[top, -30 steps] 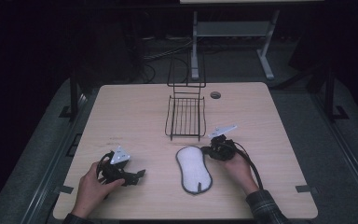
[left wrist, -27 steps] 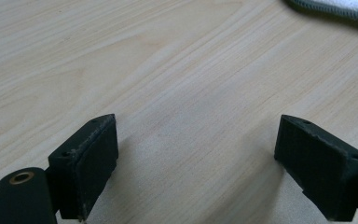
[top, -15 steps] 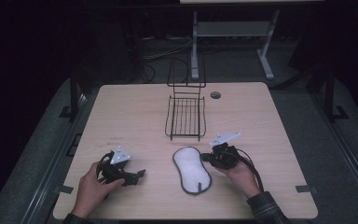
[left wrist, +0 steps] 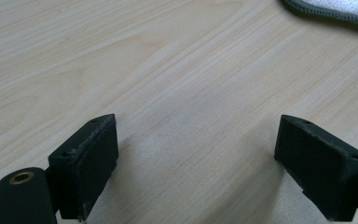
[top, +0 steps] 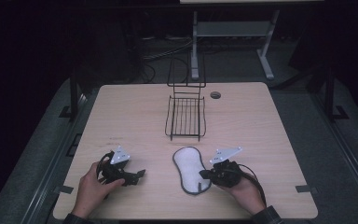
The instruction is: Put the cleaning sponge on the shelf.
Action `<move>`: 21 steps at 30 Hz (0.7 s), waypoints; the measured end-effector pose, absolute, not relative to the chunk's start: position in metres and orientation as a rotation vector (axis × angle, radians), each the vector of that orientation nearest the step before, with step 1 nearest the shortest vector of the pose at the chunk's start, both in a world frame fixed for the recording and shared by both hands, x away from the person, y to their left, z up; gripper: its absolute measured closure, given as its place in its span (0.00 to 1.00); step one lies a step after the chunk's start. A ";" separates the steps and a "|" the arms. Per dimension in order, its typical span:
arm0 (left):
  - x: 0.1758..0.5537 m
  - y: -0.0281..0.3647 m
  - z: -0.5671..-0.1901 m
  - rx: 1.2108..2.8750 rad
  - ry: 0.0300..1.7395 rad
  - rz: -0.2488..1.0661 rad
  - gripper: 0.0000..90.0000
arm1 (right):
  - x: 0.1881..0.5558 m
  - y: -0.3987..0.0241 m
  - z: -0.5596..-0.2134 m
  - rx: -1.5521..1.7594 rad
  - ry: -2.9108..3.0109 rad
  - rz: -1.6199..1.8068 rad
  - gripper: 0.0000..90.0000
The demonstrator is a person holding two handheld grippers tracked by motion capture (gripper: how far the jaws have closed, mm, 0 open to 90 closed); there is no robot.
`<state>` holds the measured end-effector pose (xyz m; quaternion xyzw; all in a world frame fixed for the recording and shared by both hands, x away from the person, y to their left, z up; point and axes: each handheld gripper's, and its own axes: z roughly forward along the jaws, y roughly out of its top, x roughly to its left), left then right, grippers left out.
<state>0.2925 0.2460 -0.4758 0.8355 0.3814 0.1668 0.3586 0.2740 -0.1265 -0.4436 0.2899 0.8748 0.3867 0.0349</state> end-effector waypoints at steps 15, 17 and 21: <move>0.293 0.246 -0.476 2.155 0.986 0.431 0.14 | 0.269 -0.129 -0.451 0.900 2.732 1.154 0.99; 0.293 0.246 -0.476 2.155 0.986 0.431 0.14 | 0.270 -0.132 -0.451 0.909 2.727 1.144 0.99; 0.293 0.246 -0.476 2.155 0.986 0.431 0.14 | 0.271 -0.137 -0.451 0.924 2.722 1.140 0.99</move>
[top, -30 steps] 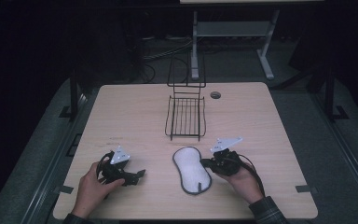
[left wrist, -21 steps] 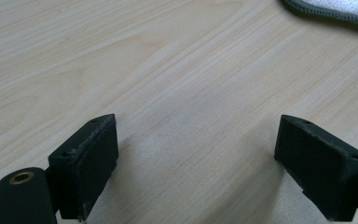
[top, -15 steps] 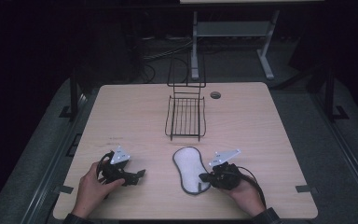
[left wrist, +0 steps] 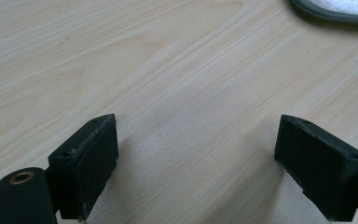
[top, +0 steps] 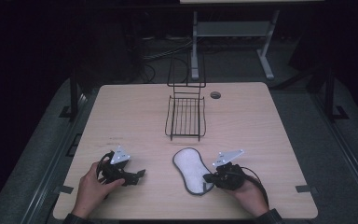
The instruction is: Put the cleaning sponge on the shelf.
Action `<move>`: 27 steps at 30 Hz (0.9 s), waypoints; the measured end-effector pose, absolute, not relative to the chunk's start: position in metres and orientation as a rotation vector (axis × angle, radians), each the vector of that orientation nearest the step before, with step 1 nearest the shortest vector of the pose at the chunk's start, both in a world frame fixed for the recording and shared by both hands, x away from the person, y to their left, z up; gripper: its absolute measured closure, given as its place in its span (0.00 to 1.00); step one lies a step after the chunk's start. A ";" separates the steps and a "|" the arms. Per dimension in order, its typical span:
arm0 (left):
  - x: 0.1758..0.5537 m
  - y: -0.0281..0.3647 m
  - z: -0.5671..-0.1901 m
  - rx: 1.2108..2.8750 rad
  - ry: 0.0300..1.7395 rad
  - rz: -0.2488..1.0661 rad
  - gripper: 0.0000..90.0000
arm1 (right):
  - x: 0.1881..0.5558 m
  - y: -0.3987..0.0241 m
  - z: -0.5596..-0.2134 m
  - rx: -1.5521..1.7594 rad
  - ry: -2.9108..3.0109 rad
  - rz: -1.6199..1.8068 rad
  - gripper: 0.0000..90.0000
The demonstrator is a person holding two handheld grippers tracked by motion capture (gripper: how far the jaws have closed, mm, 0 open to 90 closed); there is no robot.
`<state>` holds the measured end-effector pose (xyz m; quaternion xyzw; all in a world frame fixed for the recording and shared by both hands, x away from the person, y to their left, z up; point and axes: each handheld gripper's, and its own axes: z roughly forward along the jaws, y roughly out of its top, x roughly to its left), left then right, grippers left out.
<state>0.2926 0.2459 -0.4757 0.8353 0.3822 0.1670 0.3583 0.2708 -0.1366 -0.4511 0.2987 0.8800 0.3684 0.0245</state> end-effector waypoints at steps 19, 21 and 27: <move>0.293 0.246 -0.476 2.155 0.986 0.431 0.14 | 0.270 -0.167 -0.449 0.986 2.686 1.120 0.97; 0.293 0.246 -0.476 2.155 0.986 0.431 0.14 | 0.271 -0.169 -0.447 0.995 2.675 1.156 0.92; 0.293 0.246 -0.476 2.155 0.986 0.431 0.14 | 0.275 -0.175 -0.439 1.024 2.621 1.216 0.67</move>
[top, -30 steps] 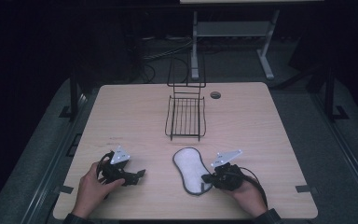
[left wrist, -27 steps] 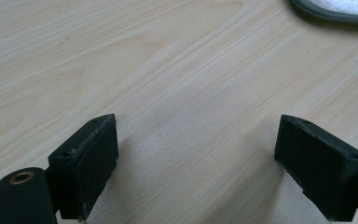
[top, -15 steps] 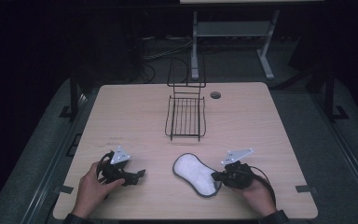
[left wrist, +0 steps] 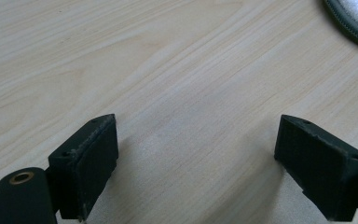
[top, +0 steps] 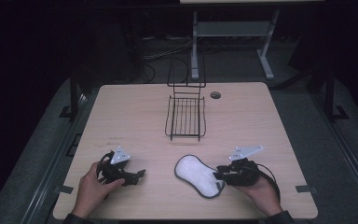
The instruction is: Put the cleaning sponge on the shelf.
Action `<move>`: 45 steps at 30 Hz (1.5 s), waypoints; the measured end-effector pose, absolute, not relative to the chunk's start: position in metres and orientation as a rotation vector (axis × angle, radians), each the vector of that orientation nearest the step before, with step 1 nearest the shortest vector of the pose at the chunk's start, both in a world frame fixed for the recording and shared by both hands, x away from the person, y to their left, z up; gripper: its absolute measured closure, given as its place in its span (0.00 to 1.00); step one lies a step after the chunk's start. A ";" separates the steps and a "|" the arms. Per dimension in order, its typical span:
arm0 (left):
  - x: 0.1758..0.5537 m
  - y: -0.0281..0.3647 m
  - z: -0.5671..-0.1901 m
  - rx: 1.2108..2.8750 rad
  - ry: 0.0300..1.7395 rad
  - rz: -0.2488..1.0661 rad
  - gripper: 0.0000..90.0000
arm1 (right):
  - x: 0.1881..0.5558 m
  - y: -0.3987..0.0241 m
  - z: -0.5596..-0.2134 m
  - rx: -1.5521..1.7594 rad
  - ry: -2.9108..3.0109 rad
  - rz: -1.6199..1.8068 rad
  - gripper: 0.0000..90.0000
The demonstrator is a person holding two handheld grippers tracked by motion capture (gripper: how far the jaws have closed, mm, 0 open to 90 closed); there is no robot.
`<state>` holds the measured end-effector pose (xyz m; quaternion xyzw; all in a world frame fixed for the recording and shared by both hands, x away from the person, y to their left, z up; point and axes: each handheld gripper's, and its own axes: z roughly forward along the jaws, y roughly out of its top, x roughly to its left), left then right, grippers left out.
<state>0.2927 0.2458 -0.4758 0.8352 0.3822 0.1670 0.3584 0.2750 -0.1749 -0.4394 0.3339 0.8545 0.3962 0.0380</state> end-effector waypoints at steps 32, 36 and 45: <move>0.293 0.246 -0.476 2.154 0.990 0.431 0.14 | 0.302 -0.114 -0.447 0.944 2.642 1.147 0.13; 0.293 0.246 -0.476 2.159 0.987 0.433 0.14 | 0.303 -0.110 -0.454 0.940 2.658 1.088 0.11; 0.293 0.246 -0.476 2.155 0.989 0.433 0.14 | 0.302 -0.104 -0.462 0.934 2.682 1.038 0.10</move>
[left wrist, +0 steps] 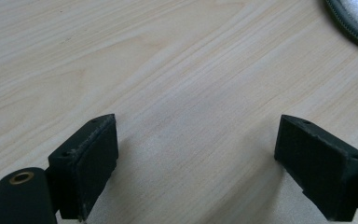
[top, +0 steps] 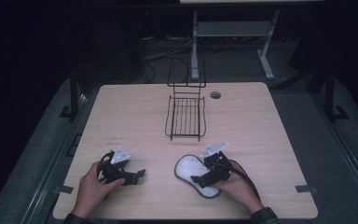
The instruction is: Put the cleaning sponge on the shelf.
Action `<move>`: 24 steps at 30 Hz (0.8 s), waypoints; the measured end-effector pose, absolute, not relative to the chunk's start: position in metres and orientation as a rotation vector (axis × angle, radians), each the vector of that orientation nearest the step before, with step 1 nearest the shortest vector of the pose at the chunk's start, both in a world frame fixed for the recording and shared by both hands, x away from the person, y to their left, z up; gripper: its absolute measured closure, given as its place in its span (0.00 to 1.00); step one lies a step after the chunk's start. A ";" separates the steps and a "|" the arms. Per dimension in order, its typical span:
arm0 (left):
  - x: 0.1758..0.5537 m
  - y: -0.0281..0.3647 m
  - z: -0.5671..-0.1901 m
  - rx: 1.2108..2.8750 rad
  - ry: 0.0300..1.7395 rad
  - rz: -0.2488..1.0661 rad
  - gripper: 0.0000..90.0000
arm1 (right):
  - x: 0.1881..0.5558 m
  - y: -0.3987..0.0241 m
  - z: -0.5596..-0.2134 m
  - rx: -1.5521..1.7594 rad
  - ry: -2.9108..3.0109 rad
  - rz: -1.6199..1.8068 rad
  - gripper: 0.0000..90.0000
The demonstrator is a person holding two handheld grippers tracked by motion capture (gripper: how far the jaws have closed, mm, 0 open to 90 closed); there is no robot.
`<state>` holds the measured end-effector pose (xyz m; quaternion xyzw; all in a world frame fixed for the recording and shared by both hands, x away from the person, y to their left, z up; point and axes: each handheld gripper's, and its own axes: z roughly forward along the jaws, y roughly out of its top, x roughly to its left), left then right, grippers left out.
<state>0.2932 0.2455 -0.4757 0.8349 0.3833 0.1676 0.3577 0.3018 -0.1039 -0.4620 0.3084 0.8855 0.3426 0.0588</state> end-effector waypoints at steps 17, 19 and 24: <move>0.293 0.245 -0.476 2.154 0.989 0.432 0.14 | 0.301 -0.101 -0.465 0.932 2.729 1.013 0.14; 0.293 0.246 -0.476 2.155 0.989 0.433 0.14 | 0.301 -0.102 -0.465 0.932 2.735 1.017 0.16; 0.293 0.246 -0.476 2.154 0.989 0.433 0.14 | 0.300 -0.102 -0.465 0.933 2.741 1.023 0.20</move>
